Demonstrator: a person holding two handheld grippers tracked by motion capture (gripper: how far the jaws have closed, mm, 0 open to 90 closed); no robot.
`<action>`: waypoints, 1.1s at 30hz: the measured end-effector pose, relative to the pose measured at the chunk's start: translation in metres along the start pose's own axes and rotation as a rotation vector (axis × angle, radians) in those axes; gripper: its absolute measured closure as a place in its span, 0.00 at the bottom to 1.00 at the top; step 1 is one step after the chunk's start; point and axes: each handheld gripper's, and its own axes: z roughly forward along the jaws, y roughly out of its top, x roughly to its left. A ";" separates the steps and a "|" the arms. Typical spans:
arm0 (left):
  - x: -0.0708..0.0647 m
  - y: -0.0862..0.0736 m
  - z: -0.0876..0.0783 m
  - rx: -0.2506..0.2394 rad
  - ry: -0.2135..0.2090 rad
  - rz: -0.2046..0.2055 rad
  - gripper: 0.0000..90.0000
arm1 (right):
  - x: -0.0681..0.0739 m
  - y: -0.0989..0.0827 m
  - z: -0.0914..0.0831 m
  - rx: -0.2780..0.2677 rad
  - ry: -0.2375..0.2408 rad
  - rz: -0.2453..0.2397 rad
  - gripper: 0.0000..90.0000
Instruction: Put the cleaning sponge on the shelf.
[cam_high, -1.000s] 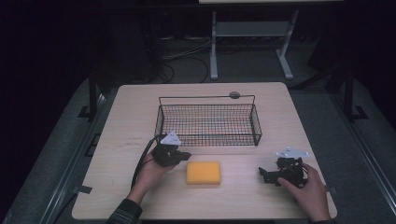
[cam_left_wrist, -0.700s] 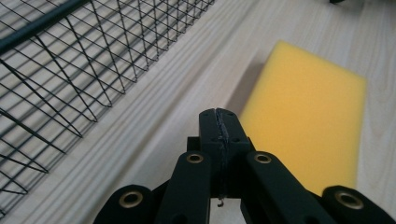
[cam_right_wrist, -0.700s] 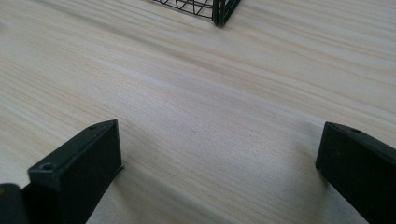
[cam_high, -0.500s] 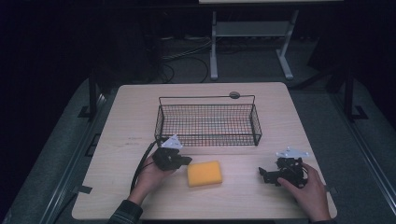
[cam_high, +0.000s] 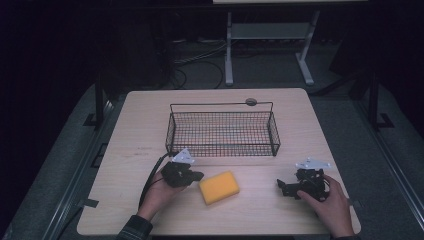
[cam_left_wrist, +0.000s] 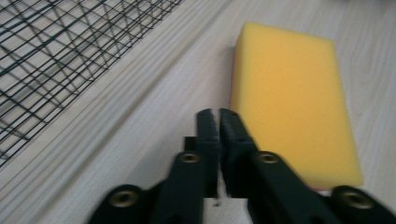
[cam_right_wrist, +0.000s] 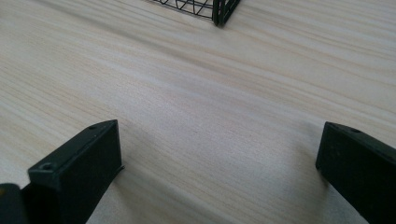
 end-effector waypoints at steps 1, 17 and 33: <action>0.000 0.000 0.000 0.000 0.000 0.000 0.91 | 0.000 0.000 0.000 0.000 0.000 0.000 0.00; 0.001 0.010 -0.015 0.043 0.056 -0.056 0.29 | 0.000 0.000 0.000 0.000 0.000 0.000 0.00; -0.031 0.036 -0.002 0.133 0.034 0.054 0.14 | 0.000 0.000 0.000 0.000 0.000 0.000 0.00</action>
